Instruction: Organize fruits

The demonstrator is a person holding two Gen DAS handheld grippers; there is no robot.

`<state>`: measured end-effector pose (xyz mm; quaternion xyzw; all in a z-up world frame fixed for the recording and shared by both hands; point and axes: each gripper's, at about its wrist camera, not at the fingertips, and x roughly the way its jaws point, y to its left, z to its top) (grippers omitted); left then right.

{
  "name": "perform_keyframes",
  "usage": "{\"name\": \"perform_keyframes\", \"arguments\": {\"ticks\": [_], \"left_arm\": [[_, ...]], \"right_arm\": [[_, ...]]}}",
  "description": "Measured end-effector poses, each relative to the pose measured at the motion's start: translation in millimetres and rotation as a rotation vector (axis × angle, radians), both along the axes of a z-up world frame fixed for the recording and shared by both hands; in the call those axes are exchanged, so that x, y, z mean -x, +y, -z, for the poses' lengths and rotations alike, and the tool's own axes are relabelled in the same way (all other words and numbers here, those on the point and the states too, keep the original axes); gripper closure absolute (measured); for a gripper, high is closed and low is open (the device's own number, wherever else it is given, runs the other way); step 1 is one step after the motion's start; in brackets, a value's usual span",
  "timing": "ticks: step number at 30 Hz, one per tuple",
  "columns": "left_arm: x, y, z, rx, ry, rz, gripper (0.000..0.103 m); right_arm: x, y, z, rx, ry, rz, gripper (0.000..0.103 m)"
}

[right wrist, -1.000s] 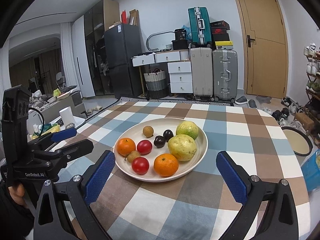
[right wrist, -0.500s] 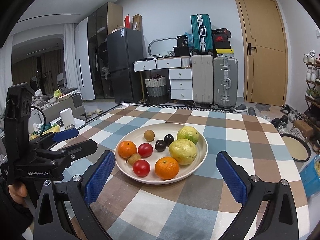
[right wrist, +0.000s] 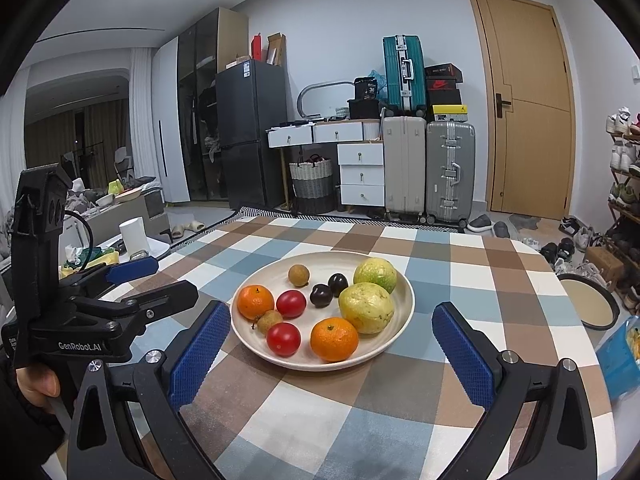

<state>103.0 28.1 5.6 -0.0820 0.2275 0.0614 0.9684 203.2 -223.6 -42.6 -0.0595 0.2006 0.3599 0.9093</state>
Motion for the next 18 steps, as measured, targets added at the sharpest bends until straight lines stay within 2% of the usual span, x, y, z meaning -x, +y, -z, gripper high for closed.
{"name": "perform_keyframes", "arguments": {"ticks": [18], "left_arm": [[-1.0,-1.1,-0.5,-0.005,-0.004,0.003,0.0]], "right_arm": [[-0.3,-0.2,-0.9,0.001,-0.002,-0.001,0.0]]}}
